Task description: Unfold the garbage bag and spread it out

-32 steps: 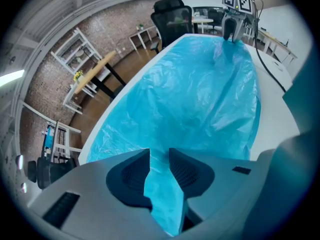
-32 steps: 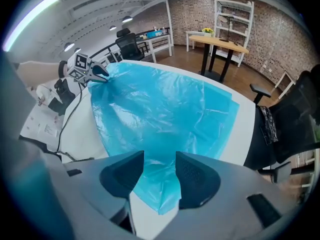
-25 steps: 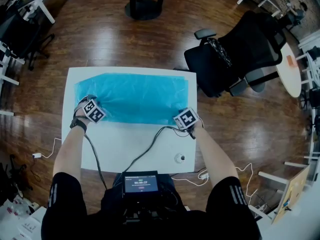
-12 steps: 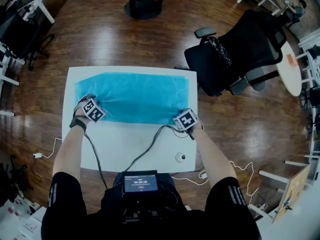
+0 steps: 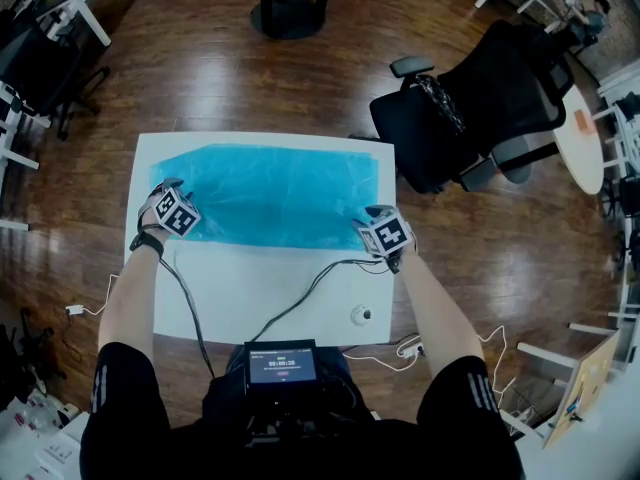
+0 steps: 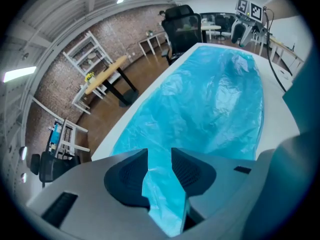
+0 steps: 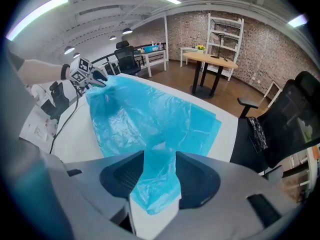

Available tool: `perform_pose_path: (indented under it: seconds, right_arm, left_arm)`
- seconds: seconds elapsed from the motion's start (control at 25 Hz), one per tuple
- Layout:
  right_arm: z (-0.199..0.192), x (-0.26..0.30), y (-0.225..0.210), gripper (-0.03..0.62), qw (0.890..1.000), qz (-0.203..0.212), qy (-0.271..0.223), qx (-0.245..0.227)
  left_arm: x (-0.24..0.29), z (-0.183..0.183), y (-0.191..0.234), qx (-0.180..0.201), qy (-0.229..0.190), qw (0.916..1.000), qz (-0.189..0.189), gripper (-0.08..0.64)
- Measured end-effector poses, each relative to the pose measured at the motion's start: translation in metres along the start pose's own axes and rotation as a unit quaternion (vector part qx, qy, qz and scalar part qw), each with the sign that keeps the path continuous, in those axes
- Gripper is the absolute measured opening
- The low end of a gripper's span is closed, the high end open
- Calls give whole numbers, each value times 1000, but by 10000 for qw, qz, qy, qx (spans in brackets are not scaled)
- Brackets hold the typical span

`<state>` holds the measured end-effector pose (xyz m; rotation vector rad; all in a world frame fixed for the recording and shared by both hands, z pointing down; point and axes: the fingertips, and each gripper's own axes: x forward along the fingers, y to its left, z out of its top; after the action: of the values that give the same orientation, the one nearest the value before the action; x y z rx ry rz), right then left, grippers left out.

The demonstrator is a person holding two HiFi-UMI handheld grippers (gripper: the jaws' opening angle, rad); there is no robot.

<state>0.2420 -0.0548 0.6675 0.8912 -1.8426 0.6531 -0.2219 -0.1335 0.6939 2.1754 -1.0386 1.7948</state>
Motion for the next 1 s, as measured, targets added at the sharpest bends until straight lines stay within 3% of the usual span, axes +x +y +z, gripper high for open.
perform_pose_path:
  seconds: [0.36,0.76,1.0]
  right_arm:
    - [48,8,-32,231,9995,-172,-19,-252]
    - [36,52,-39,230,9980,-51,601,-206]
    - [45,61,-46,232,9985,-37,504,-204]
  left_arm:
    - [12,-3,42,-251,288,9993,28,155]
    - [35,-14,36,-527,495,9972,-194,153]
    - [39,-12,44,-596,471,9970,-167,155]
